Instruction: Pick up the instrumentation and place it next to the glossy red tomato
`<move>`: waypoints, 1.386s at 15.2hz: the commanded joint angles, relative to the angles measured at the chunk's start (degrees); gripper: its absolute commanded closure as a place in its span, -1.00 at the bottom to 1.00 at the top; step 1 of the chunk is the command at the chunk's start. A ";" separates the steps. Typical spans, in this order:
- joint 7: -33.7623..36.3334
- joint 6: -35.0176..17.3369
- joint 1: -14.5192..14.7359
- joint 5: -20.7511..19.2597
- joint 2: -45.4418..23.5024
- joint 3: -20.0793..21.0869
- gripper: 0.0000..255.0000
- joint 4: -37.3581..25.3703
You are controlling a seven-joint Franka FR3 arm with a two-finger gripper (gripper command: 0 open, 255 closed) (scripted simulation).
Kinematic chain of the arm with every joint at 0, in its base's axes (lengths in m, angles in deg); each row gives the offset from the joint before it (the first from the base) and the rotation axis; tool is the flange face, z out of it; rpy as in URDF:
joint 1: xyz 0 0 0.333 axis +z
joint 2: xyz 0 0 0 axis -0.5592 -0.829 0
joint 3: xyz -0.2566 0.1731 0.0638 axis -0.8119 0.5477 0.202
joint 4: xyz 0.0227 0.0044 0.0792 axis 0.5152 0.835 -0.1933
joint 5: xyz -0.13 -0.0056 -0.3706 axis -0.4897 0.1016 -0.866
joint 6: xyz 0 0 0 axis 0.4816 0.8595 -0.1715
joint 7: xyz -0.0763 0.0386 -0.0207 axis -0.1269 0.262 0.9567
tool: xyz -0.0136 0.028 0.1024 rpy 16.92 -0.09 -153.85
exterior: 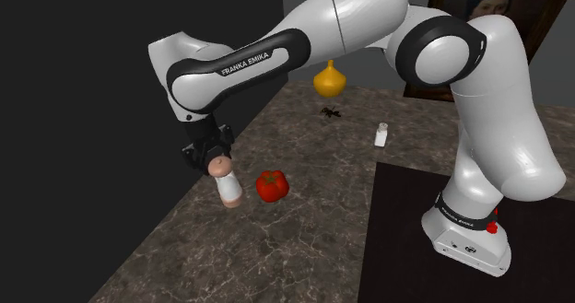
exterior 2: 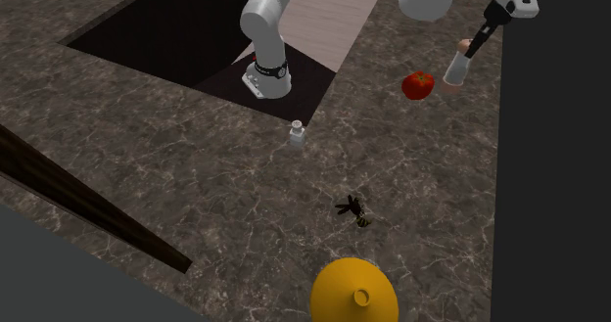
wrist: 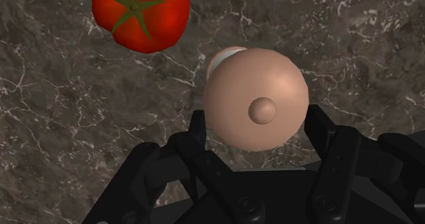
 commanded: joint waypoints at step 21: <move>0.03 7.07 -0.04 -0.04 -0.48 -0.02 -1.00 -7.61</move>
